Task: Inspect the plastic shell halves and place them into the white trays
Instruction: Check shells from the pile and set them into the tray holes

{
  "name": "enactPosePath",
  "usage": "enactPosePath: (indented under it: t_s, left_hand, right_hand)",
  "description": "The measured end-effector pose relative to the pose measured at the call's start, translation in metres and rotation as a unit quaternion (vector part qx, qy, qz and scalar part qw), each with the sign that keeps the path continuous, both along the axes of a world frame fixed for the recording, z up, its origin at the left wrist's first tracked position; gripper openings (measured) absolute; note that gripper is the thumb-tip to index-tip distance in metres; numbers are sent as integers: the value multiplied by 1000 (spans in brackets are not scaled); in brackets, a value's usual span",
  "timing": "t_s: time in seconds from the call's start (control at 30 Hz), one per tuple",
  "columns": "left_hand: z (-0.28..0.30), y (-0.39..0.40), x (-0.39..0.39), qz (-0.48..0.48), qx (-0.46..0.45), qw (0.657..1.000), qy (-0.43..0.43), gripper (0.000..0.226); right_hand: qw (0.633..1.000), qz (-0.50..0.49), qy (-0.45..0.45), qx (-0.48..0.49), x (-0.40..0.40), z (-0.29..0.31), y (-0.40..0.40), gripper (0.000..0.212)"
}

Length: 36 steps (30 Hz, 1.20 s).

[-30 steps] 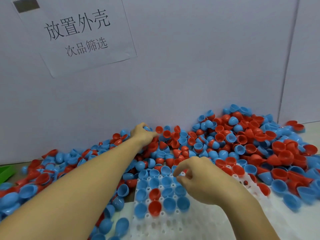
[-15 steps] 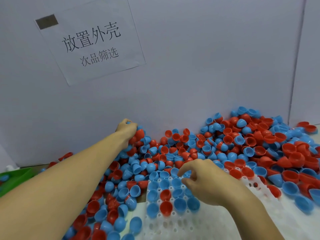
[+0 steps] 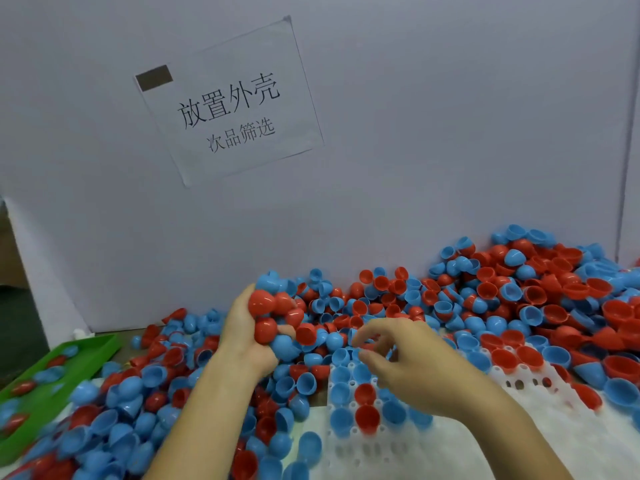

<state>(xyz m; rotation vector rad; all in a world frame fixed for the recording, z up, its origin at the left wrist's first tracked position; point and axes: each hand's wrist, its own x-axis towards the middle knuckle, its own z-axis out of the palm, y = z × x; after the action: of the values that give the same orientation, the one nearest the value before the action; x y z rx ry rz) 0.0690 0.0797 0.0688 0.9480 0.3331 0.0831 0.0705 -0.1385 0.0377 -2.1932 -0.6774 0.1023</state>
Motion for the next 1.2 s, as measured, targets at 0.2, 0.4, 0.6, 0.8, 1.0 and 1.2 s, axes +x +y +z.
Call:
enactPosePath:
  t_s: [0.2,0.4,0.6,0.8,1.0,1.2]
  left_hand:
    - [-40,-35,-62,114,-36,992,-30,25]
    - [-58,-50,-62,222,103,969,-22,11]
    - [-59,-45,-58,219,1,975,-28,24]
    - [-62,-42,-56,201,-34,979,-24,8]
    - [-64,-35,-56,212,-81,973,-42,22]
    - [-65,-24,-59,288,-63,955,-44,10]
  right_hand:
    - [986,113,-1,120,-29,27,21,32]
    - [990,94,-82,72,-42,19,54,27]
    - [986,56,-14,154,-32,7,51,11]
    - [967,34,39,249,-29,5,55,13]
    - [963,-4,-28,268,-40,-1,75,11]
    - [987,95,-100,80,-45,-6,79,52]
